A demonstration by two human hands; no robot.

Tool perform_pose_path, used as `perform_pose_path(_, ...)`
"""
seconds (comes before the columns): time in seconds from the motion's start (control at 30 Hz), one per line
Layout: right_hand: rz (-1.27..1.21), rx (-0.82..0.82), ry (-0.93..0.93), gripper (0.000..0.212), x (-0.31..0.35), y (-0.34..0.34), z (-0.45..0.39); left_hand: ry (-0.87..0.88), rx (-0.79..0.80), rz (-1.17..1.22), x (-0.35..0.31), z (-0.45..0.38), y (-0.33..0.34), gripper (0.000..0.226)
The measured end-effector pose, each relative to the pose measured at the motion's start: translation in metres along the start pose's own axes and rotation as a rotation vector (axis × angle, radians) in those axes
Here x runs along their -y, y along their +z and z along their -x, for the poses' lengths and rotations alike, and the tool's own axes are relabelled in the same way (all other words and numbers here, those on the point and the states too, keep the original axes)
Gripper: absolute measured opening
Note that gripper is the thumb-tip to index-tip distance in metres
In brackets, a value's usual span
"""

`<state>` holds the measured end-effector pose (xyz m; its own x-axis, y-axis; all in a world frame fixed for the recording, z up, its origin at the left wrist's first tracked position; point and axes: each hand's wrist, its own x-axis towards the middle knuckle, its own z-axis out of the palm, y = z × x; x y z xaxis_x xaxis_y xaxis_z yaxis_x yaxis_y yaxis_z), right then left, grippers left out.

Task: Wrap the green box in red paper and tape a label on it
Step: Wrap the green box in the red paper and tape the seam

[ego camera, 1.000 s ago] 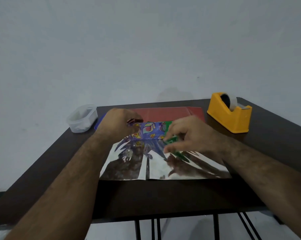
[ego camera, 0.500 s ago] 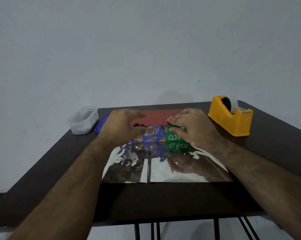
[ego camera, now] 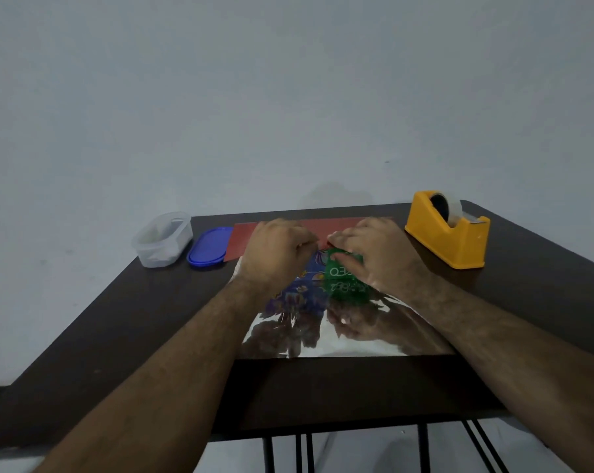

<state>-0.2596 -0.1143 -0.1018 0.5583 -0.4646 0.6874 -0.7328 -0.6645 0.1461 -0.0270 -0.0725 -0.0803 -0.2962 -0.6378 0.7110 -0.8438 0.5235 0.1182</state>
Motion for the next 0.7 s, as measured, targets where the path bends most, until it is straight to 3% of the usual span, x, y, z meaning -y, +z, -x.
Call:
perform_pose_path(0.53, -0.047, -0.001, 0.076, 0.052, -0.003, 0.002, 0.004, -0.093, -0.007, 0.146, 0.007, 0.005, 0.003, 0.007)
perform_pose_path(0.7, -0.194, -0.013, 0.140, 0.052, -0.001, -0.022, -0.007, -0.146, 0.017, 0.200, 0.006, 0.006, 0.003, 0.008)
